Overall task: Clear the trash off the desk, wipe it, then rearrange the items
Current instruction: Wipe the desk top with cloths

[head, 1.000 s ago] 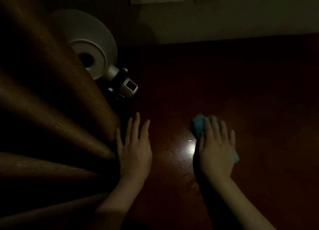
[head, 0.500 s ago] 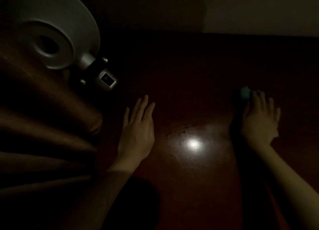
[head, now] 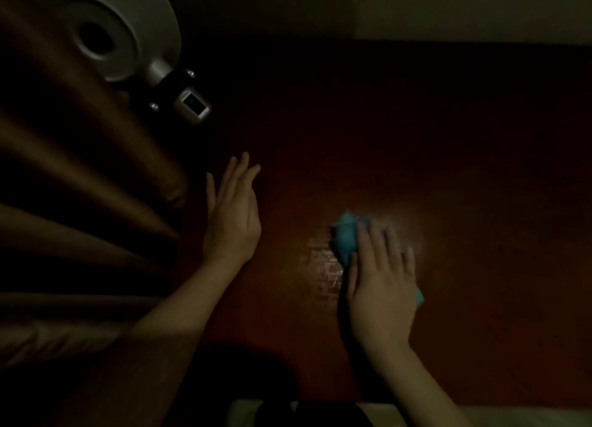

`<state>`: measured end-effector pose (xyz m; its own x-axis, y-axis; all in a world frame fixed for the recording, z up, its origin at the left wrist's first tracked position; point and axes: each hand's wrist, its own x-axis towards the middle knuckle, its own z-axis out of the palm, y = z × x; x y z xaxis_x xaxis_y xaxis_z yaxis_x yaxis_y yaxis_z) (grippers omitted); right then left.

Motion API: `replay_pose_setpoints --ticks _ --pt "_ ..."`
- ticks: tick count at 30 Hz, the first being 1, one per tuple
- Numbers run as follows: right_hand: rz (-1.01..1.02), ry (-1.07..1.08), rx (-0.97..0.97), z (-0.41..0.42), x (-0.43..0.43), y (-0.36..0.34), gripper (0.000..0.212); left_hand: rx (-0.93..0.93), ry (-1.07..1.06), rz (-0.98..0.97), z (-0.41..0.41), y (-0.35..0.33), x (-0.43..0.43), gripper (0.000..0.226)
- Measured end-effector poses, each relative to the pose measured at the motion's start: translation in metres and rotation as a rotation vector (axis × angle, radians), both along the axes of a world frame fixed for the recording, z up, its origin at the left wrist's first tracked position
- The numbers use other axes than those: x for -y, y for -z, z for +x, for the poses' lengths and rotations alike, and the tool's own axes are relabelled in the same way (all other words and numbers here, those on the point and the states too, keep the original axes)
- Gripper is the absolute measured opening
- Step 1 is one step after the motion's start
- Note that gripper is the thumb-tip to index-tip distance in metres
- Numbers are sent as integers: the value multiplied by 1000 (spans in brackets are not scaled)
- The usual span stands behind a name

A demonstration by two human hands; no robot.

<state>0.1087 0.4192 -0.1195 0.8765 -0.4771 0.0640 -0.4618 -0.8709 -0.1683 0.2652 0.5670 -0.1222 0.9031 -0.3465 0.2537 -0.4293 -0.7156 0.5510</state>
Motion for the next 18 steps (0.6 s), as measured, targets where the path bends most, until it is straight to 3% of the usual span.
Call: replay_pose_setpoints --ticks 3,9,12,18 --pt "30 136 22 -21 -31 -2 50 -7 8 26 -36 0 -20 46" --pt "71 -111 -6 -54 -129 -3 56 -11 0 62 -77 2 -47 51" --pt "97 -78 -7 -79 -107 -3 54 7 -3 100 -91 0 -54 51" --pt "2 275 15 -128 3 -2 52 -36 -37 38 -105 -3 -33 42"
